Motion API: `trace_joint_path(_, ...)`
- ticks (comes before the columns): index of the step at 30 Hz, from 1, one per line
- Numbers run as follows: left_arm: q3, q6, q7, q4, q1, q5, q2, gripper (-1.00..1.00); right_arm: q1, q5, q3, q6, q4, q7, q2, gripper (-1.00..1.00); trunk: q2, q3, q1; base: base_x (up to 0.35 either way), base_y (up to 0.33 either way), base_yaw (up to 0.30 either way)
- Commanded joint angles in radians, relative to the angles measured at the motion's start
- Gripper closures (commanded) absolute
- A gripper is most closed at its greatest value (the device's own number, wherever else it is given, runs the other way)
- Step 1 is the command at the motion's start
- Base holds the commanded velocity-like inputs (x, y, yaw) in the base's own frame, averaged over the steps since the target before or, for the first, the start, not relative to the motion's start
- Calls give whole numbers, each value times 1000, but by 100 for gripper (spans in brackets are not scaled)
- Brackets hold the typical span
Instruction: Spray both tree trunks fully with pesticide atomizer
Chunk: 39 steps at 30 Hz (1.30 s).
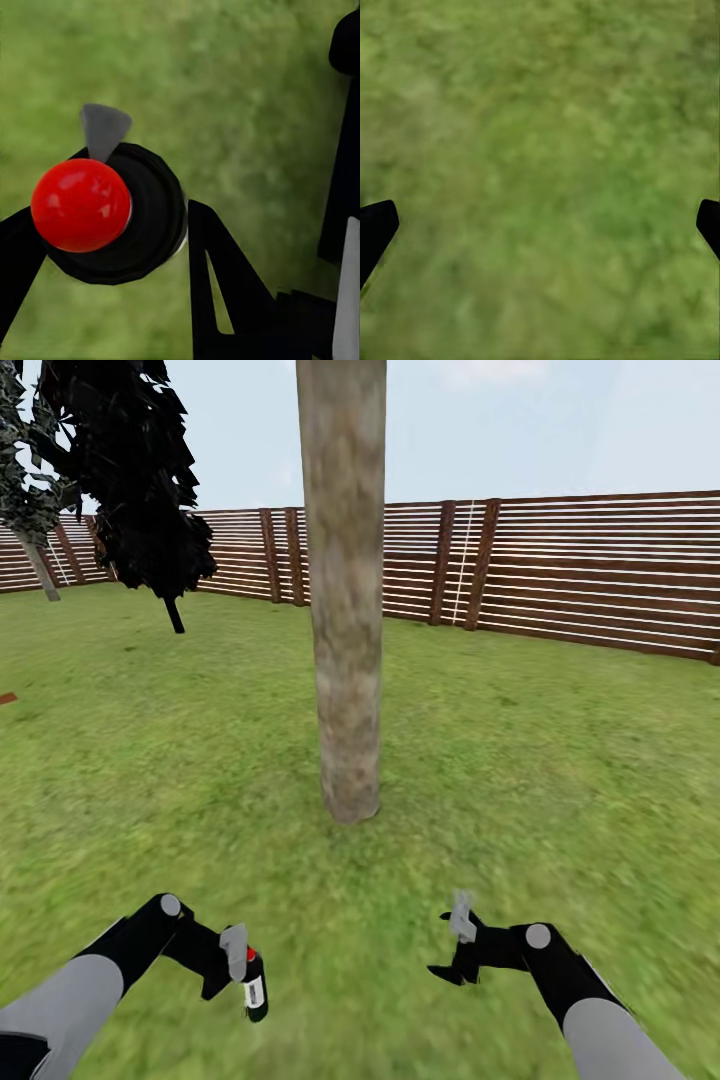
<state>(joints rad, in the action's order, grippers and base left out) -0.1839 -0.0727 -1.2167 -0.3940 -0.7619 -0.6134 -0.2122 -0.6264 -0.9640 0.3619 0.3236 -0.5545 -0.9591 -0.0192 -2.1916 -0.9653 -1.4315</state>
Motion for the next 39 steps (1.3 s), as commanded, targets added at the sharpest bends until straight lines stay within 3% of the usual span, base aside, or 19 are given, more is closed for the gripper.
trace_joint_path(1, -2, -7, 0, -1, 0, -5, 5, 100, -1, -9, 5, 6, -1, -4, 8, 100, 0, -1, 0, 0, 0, 0)
trace_joint_path(6, -1, -9, 7, -8, 0, -4, 32, 100, -2, -9, -1, 6, -3, -9, 47, 100, 0, -1, 0, 0, 0, 0)
trace_joint_path(9, -2, -9, 8, -10, 0, -6, 66, 100, -2, -9, -89, 5, -10, -9, 78, 100, 0, -1, 0, 0, 0, 0)
trace_joint_path(10, -2, -7, 9, -11, 0, -7, 96, 100, -3, -9, -129, 5, -40, -9, 127, 100, 0, -1, 0, 0, 0, 0)
trace_joint_path(11, -3, -8, 9, -11, 0, -7, 99, 100, -3, -9, -132, 5, -43, -9, 136, 100, 0, -1, 0, 0, 0, 0)
trace_joint_path(24, -3, -13, 9, -12, 0, -7, 103, 100, -14, -7, -135, 5, -48, -14, 148, 100, 0, -1, 0, 0, 0, 0)
trace_joint_path(32, -4, -17, 17, -12, 0, -16, 140, 100, -37, -6, -135, 5, -48, -31, 174, 100, 0, -1, 0, 0, 0, 0)
trace_joint_path(36, -7, -20, 90, -10, 4, -17, 141, 100, -39, -5, -135, 5, -48, -37, 191, 100, 0, -1, 0, 0, 0, 0)
trace_joint_path(39, -8, -21, 111, -11, 4, -16, 143, 100, -42, -5, -135, 4, -48, -53, 194, 100, 0, -1, 0, 0, 0, 0)
